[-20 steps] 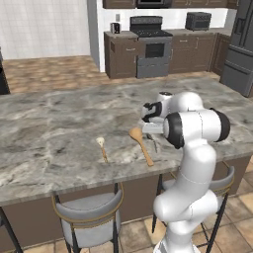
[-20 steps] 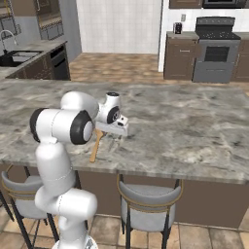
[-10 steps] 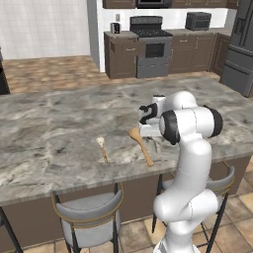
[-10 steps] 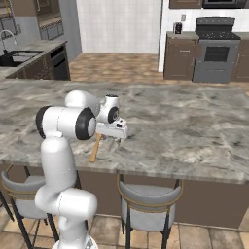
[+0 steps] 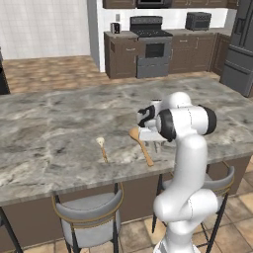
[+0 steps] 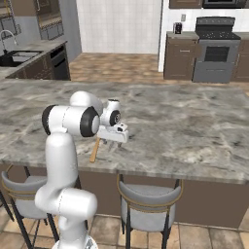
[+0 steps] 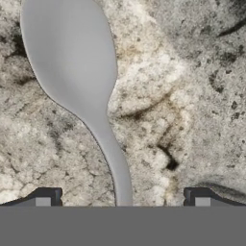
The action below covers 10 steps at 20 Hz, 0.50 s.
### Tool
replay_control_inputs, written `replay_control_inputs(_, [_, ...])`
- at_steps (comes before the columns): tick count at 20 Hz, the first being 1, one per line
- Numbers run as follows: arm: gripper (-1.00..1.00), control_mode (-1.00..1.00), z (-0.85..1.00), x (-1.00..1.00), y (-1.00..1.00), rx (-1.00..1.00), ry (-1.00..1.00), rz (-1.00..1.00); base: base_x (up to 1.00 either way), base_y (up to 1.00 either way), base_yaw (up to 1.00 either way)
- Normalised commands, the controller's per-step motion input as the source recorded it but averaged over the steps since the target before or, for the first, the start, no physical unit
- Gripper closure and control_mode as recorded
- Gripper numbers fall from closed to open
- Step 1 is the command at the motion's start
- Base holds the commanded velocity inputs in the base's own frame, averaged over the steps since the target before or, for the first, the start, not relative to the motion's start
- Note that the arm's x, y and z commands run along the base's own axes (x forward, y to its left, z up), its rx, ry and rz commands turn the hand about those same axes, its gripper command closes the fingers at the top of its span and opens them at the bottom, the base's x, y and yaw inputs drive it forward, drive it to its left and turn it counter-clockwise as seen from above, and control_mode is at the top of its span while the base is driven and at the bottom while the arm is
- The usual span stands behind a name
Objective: Pick up the metallic utensils from the counter and place them in the open drawer. Make sure not to pick up any wooden utensils.
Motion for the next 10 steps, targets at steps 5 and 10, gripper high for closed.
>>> replay_control_inputs(5, [-1.0,-1.0,-0.23,0.01,0.0,0.0,0.0,-0.02,0.0,0.0,0.0])
replay_control_inputs(10, [-1.0,-1.0,-0.28,0.13,0.0,0.0,0.0,-0.03,0.0,0.0,0.0])
